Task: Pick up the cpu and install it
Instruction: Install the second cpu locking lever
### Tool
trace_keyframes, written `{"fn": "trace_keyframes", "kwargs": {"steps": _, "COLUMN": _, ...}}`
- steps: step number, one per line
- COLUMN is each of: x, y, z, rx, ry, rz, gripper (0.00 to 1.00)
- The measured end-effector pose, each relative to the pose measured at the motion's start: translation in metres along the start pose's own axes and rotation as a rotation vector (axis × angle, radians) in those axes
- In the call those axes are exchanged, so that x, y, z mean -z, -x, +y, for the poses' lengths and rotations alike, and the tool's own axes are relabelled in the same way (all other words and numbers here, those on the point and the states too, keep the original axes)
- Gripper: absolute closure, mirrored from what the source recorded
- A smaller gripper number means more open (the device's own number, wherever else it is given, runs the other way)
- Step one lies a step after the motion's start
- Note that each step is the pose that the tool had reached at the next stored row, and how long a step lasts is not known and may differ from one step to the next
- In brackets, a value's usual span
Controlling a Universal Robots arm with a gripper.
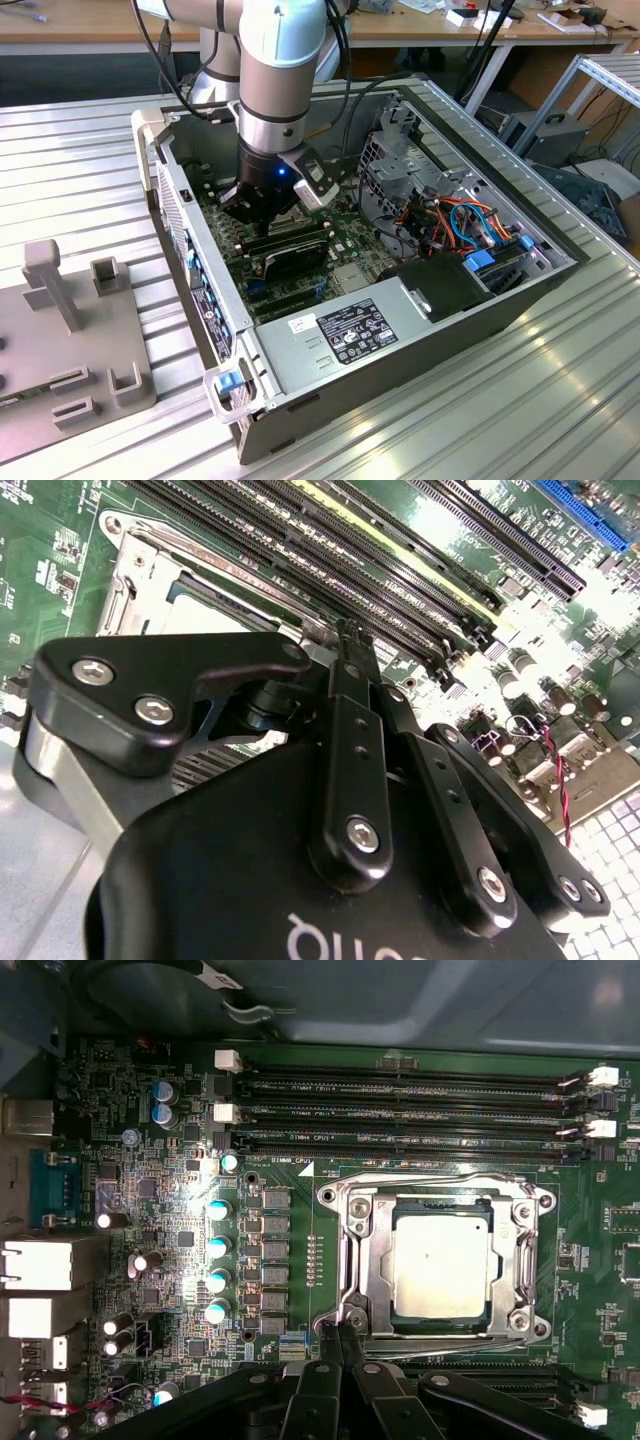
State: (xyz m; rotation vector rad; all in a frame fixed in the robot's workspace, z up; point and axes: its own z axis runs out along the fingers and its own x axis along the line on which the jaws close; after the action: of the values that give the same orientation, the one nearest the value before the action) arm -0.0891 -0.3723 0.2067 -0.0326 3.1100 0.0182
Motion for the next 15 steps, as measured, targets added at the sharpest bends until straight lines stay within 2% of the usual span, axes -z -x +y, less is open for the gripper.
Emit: {"fn": "trace_keyframes", "kwargs": {"steps": 15, "x": -0.0037, "y": -0.0006, "z": 0.0008, "rx": 0.000, "ry": 0.0004, "rz": -0.0001, "gripper": 0.89}}
